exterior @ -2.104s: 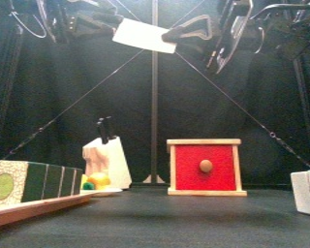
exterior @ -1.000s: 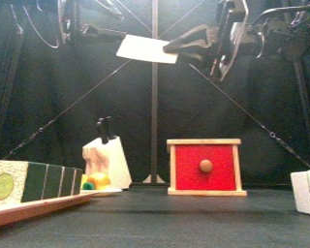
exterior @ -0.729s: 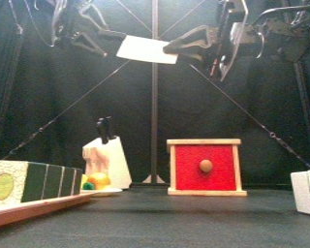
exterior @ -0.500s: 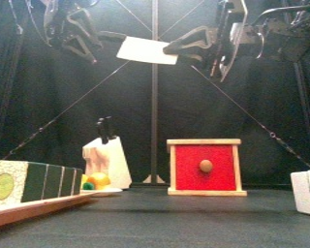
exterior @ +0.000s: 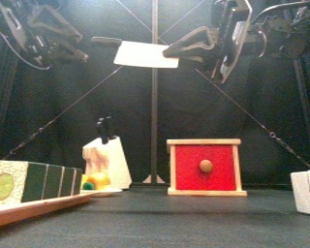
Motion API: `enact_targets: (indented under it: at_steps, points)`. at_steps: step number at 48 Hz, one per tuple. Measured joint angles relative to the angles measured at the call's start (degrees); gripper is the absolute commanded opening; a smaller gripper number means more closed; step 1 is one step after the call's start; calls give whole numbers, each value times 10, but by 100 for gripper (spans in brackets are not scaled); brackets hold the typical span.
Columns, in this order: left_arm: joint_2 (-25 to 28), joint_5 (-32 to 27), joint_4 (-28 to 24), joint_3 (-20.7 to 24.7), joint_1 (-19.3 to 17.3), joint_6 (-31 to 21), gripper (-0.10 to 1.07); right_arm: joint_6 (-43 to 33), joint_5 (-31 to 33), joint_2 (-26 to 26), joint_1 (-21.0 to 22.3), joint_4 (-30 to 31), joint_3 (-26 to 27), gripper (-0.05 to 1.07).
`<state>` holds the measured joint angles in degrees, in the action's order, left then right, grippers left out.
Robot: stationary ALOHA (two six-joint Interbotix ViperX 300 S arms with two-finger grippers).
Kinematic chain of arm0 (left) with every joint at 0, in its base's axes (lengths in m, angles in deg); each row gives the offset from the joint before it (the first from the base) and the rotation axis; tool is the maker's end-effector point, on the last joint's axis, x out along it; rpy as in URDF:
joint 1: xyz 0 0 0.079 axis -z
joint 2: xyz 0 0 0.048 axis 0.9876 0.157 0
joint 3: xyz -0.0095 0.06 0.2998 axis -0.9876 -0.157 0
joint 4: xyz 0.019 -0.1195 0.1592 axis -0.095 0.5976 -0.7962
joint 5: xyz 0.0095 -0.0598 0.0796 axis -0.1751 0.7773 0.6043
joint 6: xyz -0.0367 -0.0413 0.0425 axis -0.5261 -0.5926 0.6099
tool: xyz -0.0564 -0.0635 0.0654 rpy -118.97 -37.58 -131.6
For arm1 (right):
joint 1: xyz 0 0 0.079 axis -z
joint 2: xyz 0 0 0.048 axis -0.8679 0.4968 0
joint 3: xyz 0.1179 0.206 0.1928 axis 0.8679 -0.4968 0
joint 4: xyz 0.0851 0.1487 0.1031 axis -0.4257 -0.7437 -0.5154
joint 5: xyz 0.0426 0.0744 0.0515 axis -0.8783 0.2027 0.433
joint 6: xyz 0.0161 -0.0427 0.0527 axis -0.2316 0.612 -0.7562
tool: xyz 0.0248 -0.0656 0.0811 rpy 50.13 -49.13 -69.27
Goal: Regrasp cleaver
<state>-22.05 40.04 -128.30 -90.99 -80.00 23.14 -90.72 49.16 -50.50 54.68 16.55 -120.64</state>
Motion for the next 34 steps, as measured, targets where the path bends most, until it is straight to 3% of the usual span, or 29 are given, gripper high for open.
enact_targets:
  at_steps: [7,14,34]
  points:
    - [0,50,-38,-29,0,22,85,0,4,3,0,2,0,37]
    - [10,89,-41,-36,0,43,85,1,4,17,1,4,8,37]
    - [64,130,33,-24,-16,98,85,1,25,67,1,24,49,37]
